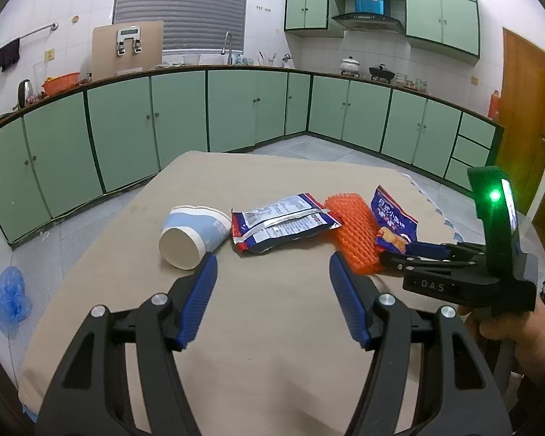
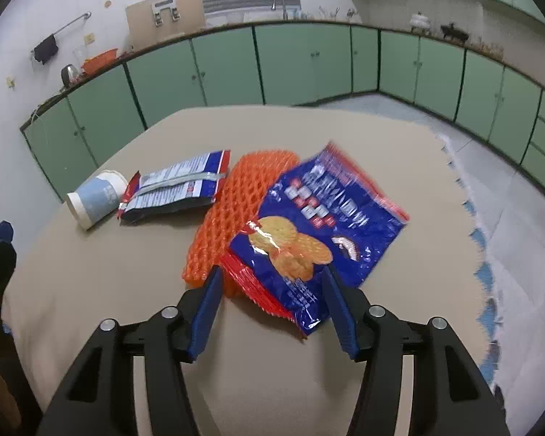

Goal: Collect trash
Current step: 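Grasp the blue chip bag with the right tool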

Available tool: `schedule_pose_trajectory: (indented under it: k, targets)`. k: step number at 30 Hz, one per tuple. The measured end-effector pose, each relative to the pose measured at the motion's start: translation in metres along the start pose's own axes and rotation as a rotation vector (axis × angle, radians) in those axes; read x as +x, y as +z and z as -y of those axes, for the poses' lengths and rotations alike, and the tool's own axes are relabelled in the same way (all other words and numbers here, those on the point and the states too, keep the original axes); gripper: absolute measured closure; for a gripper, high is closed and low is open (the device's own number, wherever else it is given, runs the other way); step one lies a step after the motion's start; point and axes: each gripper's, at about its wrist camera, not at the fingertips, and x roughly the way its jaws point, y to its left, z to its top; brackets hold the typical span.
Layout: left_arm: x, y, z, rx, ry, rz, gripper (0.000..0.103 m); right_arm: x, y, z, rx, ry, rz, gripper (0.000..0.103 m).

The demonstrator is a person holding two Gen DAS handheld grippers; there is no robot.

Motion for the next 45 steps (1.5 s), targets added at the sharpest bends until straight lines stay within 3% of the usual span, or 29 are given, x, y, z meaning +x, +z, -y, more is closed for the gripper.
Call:
schedule_pose_trajectory:
  k: [5, 7, 25, 27, 29, 31, 36, 41, 45]
  targets:
    - [0.005, 0.004, 0.005, 0.02, -0.013, 0.003, 0.041, -0.004, 0.002, -0.001, -0.019, 0.032, 0.018, 0.088]
    - [0.013, 0.008, 0.01, 0.046, -0.021, 0.004, 0.041, -0.004, 0.003, -0.001, -0.021, 0.034, 0.02, 0.095]
    - [0.041, 0.008, 0.028, 0.08, -0.03, -0.033, 0.041, -0.004, 0.002, 0.011, 0.015, 0.053, 0.022, 0.094]
    - [0.042, 0.008, 0.03, 0.081, -0.03, -0.035, 0.041, -0.004, 0.001, 0.011, 0.015, 0.047, 0.021, 0.086]
    - [0.042, 0.007, 0.03, 0.082, -0.03, -0.035, 0.041, -0.005, 0.001, 0.011, 0.018, 0.026, 0.025, 0.053]
    - [0.042, 0.007, 0.029, 0.08, -0.031, -0.036, 0.041, -0.004, 0.002, 0.012, 0.024, 0.017, 0.022, 0.046]
    - [0.045, 0.009, 0.028, 0.076, -0.033, -0.036, 0.041, 0.003, 0.001, 0.015, 0.034, 0.012, -0.014, 0.046]
    - [0.05, 0.011, 0.027, 0.07, -0.036, -0.042, 0.041, 0.004, 0.0, 0.017, 0.041, 0.029, -0.028, 0.067]
    - [0.052, 0.01, 0.027, 0.07, -0.038, -0.043, 0.041, 0.004, 0.0, 0.019, 0.042, 0.044, -0.03, 0.07]
